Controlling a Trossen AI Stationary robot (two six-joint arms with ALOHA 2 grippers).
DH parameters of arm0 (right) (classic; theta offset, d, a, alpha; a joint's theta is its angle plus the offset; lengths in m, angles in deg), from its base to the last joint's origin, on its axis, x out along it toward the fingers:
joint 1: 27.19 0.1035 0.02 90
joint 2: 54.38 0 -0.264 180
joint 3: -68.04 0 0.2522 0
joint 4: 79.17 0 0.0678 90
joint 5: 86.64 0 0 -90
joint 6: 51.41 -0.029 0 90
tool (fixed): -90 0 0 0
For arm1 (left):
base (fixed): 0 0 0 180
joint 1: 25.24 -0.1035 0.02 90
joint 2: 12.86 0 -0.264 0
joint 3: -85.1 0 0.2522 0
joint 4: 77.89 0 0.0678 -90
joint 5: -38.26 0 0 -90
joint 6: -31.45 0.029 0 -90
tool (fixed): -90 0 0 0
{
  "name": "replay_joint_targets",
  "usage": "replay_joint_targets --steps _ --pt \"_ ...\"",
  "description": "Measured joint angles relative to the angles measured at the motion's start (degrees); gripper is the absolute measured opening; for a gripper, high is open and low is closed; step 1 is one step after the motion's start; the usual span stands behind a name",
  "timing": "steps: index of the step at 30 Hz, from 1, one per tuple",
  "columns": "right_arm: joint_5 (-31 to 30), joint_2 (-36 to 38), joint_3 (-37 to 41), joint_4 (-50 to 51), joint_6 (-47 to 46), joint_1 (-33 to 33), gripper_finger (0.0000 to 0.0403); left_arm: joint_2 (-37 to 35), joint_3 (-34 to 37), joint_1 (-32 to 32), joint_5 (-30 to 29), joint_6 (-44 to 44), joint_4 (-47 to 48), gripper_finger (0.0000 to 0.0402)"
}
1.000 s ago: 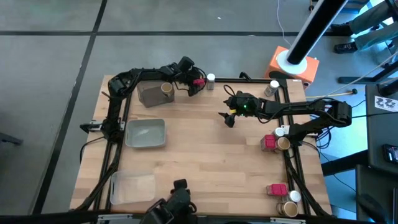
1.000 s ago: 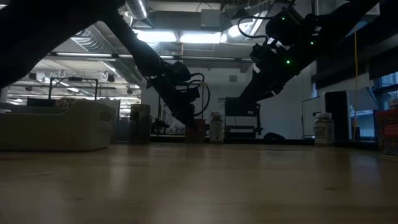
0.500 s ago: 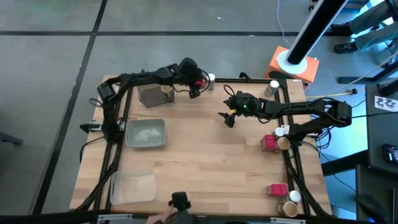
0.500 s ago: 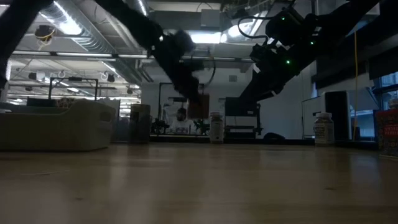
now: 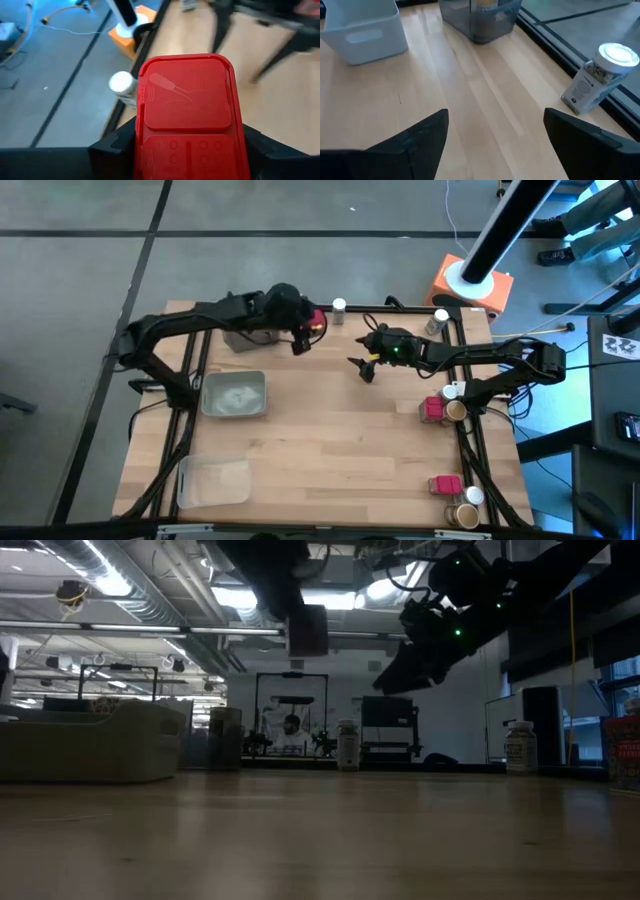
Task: Sort spices by type
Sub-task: Put the top left red seasoning can into the gray bin
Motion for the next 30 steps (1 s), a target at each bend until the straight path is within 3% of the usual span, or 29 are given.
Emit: replay_joint_targets --steps 12,30 --pt "0.13 0.0 0.0 -1.3 0.02 -0.04 0.0326 -6.1 0.09 13.83 -5.93 -15.94 15.83 0.0195" --pt "0.2 0.0 0.0 -1.06 0.04 -0.04 0.0326 -6.27 0.13 38.1 -24.43 -51.18 36.83 0.0196"
